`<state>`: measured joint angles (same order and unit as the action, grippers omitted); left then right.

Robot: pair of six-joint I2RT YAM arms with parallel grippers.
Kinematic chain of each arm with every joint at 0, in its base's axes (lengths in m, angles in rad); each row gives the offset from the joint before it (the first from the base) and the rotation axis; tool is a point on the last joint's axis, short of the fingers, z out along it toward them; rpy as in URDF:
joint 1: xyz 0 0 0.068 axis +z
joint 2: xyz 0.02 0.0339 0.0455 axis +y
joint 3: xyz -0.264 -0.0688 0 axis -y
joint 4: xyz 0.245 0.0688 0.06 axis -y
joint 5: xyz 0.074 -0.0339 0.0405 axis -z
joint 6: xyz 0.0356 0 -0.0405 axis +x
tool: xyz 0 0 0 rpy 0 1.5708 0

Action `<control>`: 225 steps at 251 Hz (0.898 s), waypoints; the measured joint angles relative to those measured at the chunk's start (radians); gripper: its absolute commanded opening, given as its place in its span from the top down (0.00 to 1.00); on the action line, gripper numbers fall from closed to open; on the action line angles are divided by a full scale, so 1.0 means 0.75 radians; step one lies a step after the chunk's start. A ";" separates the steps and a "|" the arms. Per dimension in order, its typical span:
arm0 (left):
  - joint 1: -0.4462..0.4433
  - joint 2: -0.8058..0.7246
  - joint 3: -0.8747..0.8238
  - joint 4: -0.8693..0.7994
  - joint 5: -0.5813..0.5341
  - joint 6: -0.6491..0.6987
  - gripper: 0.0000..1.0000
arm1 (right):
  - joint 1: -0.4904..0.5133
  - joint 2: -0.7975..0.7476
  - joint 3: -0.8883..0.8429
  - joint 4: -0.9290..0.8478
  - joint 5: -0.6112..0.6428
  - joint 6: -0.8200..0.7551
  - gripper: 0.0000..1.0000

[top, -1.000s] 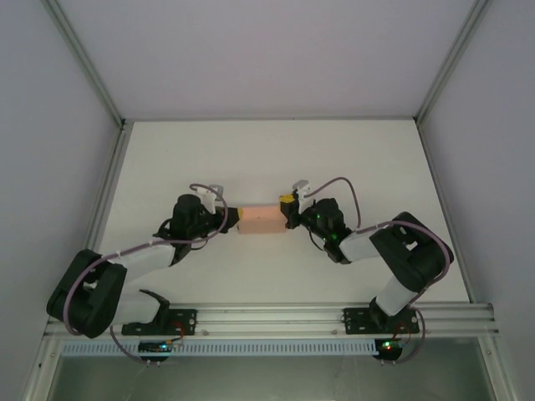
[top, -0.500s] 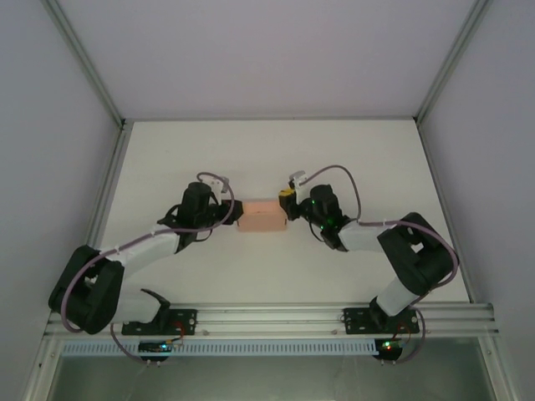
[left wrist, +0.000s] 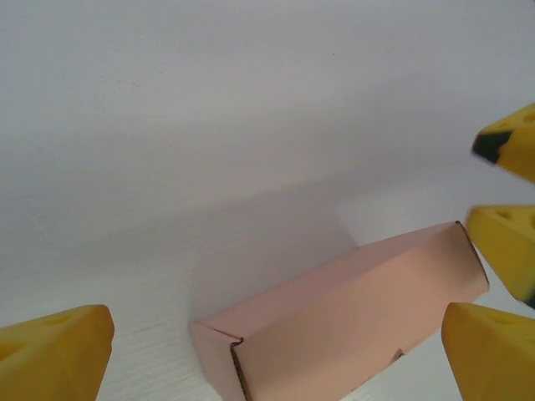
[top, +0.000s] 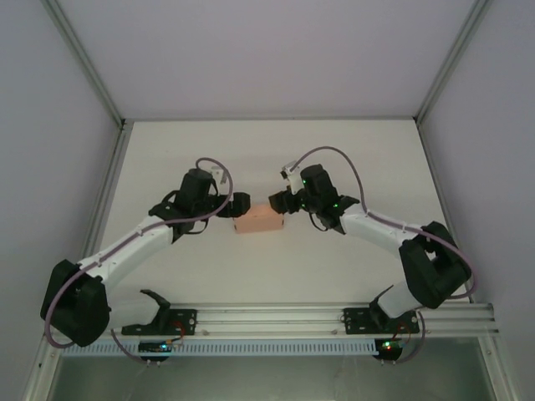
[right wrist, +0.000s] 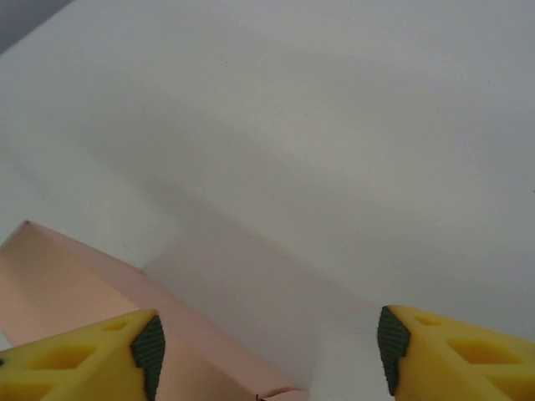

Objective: Assemble paper box

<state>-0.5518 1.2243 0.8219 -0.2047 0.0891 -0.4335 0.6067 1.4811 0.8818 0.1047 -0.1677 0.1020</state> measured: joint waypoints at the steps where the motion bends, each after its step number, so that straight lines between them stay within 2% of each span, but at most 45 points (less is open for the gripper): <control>1: 0.000 0.000 0.002 -0.003 -0.002 0.001 0.00 | -0.002 -0.002 0.004 -0.006 -0.009 -0.004 0.01; 36: 0.000 -0.042 0.041 -0.122 -0.105 0.009 0.00 | -0.054 -0.031 0.072 -0.116 -0.212 -0.201 0.01; 59: 0.007 -0.107 0.053 -0.190 -0.198 0.006 0.00 | -0.046 -0.032 0.137 -0.263 -0.318 -0.480 0.01; 86: 0.051 -0.189 0.051 -0.248 -0.274 -0.008 0.00 | 0.026 -0.006 0.220 -0.430 -0.352 -0.782 0.01; 132: 0.152 -0.263 -0.035 -0.292 -0.325 -0.062 0.00 | 0.117 0.216 0.497 -0.687 -0.291 -1.123 0.01; 173: 0.165 -0.278 -0.111 -0.367 -0.351 -0.087 0.00 | 0.156 0.378 0.662 -0.829 -0.176 -1.284 0.02; 195: 0.173 -0.300 -0.132 -0.378 -0.361 -0.095 0.01 | 0.186 0.456 0.746 -0.925 -0.106 -1.326 0.07; 225: 0.180 -0.331 -0.153 -0.386 -0.364 -0.103 0.00 | 0.222 0.567 0.853 -1.042 0.006 -1.364 0.21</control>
<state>-0.4168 0.9760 0.7074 -0.4942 -0.1841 -0.5106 0.7734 1.9064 1.5215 -0.6765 -0.1635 -0.9211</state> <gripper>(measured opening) 0.994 0.856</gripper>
